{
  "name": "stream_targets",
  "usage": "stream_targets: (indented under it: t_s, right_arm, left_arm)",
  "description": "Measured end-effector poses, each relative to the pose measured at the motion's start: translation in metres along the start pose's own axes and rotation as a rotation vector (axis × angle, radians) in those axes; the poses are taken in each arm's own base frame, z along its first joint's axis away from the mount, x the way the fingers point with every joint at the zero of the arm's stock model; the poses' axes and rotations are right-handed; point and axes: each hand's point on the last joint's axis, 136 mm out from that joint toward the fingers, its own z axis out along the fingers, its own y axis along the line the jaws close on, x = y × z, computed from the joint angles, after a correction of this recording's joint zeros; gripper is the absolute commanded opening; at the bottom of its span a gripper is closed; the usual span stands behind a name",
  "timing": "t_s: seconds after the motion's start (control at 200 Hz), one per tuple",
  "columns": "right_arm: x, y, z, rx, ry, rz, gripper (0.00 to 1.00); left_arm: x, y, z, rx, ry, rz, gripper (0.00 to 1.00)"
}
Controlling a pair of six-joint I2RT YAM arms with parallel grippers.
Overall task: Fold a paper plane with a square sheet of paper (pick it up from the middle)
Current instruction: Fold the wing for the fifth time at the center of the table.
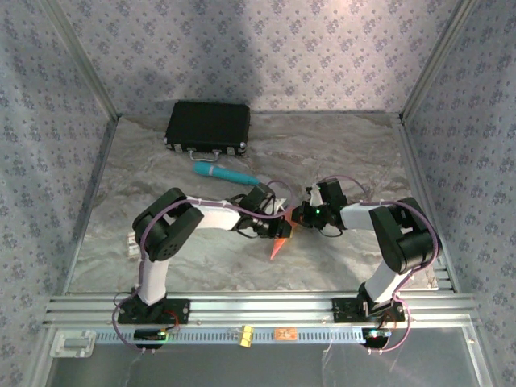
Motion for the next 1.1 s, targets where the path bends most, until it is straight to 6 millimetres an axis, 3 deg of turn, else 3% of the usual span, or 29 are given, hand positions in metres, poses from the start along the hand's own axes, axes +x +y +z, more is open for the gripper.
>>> stream_targets:
  t_s: [0.575, 0.799, 0.934, 1.099]
  right_arm:
    - [0.0, 0.0, 0.001, -0.001, 0.002, 0.001, 0.04]
    - [0.0, -0.001, 0.001, 0.0, 0.001, 0.001, 0.04]
    - [0.0, -0.001, 0.001, 0.0, 0.002, 0.001, 0.04]
    - [-0.001, 0.001, 0.001, -0.006, -0.002, 0.0, 0.05]
  left_arm:
    - [0.016, 0.0, -0.006, -0.082, 0.033, 0.091, 0.2]
    - [0.032, 0.006, -0.014, -0.09, 0.047, 0.084, 0.21]
    - [0.045, 0.011, -0.022, -0.098, 0.057, 0.077, 0.18]
    - [0.054, 0.011, -0.032, -0.098, 0.055, 0.07, 0.09]
